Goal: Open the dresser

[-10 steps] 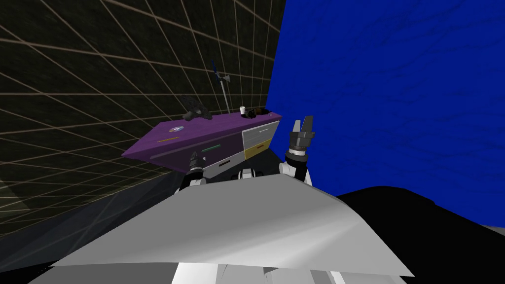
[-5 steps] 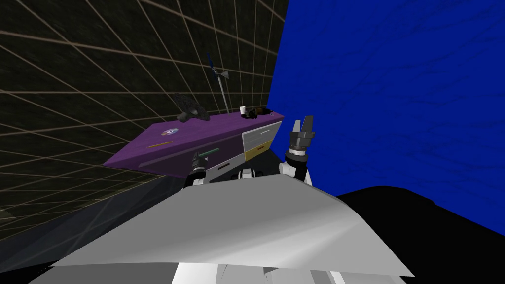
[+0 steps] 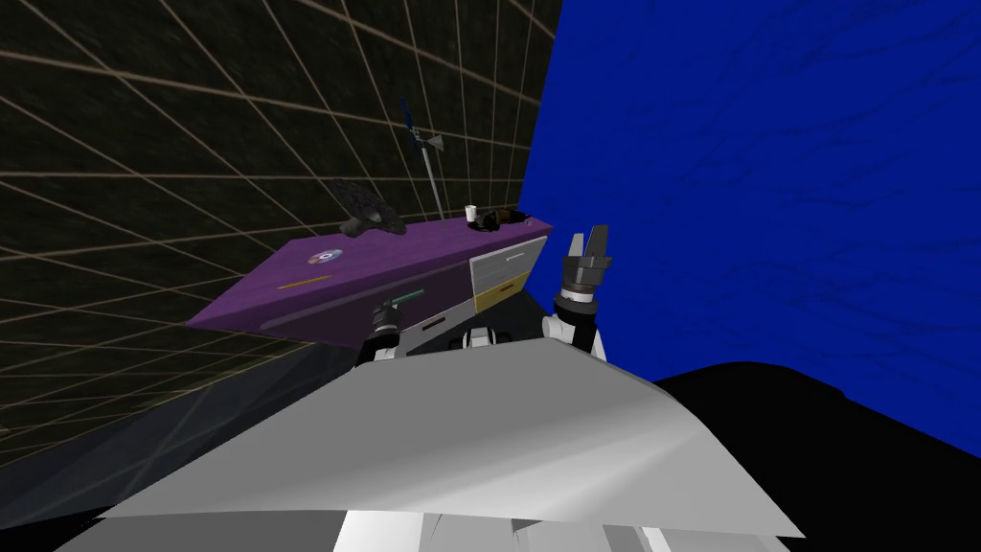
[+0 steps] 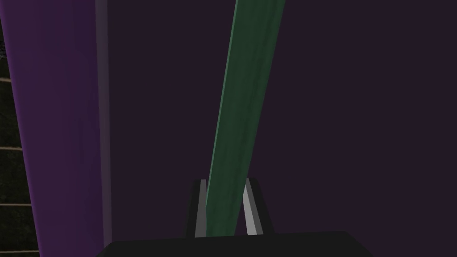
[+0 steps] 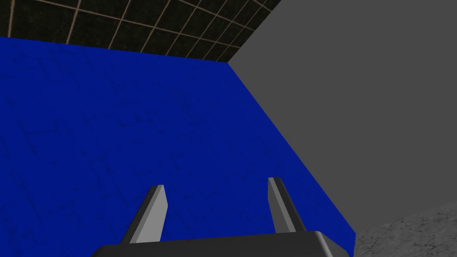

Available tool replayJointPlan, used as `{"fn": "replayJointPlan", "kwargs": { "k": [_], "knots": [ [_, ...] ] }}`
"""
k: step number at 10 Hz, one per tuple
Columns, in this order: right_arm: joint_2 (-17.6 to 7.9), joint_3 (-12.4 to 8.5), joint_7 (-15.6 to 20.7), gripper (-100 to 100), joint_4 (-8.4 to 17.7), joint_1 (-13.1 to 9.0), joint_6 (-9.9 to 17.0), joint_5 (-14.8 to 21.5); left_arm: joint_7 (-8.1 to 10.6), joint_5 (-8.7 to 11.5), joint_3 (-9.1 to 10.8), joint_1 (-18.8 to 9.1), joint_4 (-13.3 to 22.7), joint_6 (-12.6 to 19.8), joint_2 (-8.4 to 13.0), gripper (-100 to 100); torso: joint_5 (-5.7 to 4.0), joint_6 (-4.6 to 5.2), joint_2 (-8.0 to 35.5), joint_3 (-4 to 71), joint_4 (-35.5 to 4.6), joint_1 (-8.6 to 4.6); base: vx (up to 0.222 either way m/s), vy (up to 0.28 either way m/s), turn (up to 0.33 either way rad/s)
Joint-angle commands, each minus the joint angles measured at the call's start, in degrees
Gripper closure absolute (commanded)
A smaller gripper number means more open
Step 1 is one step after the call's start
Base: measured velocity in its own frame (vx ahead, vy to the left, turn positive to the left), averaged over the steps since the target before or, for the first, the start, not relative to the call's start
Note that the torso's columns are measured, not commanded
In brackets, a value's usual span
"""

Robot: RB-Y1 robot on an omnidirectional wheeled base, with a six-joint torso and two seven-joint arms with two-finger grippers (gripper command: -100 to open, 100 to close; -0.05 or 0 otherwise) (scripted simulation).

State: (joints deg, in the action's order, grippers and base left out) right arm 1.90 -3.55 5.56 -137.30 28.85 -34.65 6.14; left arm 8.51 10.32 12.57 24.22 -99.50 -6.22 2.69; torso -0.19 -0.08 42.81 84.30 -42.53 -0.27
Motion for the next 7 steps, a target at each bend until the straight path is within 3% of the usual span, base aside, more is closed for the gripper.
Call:
{"fn": "replayJointPlan", "kwargs": {
  "k": [1, 7],
  "knots": [
    [0.00, 0.01, 0.00, 0, 0.00, -0.01, 0.00, 0.00, 0.17, 0.12, -0.21, 0.78, -1.32, -0.09, 0.06, 100, 0.03, 0.01, 0.11, -0.11, -0.02, -0.02, -0.151, -0.072, 0.009],
    [0.01, 0.01, 0.00, 0, 0.00, -0.01, 0.00, 0.00, 0.27, 0.19, -1.21, 2.93, -3.10, -0.27, -0.19, 100, -0.03, 0.03, -0.19, 0.11, 0.03, -0.05, -0.152, -0.072, 0.008]
  ]
}}
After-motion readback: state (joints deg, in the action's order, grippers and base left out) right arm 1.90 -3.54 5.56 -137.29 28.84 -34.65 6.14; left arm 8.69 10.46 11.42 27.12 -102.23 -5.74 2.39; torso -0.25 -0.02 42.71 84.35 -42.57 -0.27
